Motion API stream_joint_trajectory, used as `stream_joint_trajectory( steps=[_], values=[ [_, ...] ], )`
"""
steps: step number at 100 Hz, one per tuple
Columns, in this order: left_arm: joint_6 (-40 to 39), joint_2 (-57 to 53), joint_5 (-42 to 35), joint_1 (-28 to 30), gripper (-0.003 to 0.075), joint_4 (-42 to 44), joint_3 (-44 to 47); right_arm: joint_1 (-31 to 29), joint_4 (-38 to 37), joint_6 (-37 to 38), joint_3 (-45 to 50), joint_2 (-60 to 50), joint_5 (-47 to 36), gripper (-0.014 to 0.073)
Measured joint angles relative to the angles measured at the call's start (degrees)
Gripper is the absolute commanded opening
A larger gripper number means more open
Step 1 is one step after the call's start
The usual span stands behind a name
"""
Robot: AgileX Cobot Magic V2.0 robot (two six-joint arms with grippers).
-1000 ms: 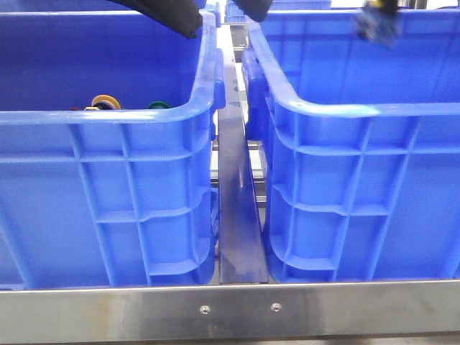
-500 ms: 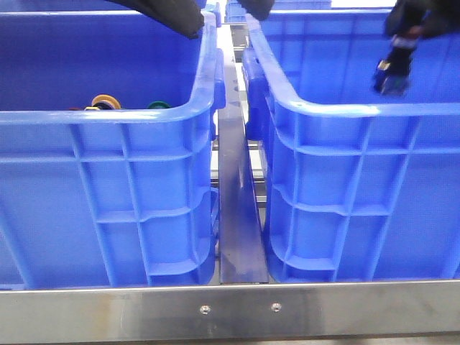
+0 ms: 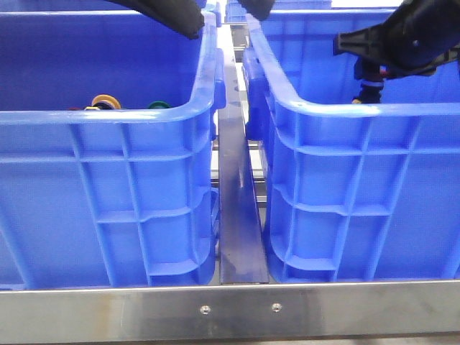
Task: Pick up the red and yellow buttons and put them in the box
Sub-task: 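Carry the red button with the right gripper and set it in the empty crate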
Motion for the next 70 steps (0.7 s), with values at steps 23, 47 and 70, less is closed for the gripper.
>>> stream_joint_trajectory(
  steps=[23, 47, 70],
  values=[
    [0.00, 0.00, 0.00, 0.00, 0.0482, 0.00, 0.00, 0.12, -0.09, 0.00, -0.35, 0.90, -0.25, 0.0261],
    [0.05, 0.00, 0.00, 0.00, 0.0482, 0.00, 0.00, 0.12, -0.09, -0.03, -0.35, 1.02, 0.53, 0.0479],
    [0.05, 0.00, 0.00, 0.00, 0.0482, 0.00, 0.00, 0.12, -0.09, -0.03, -0.35, 1.02, 1.53, 0.0484]
  ],
)
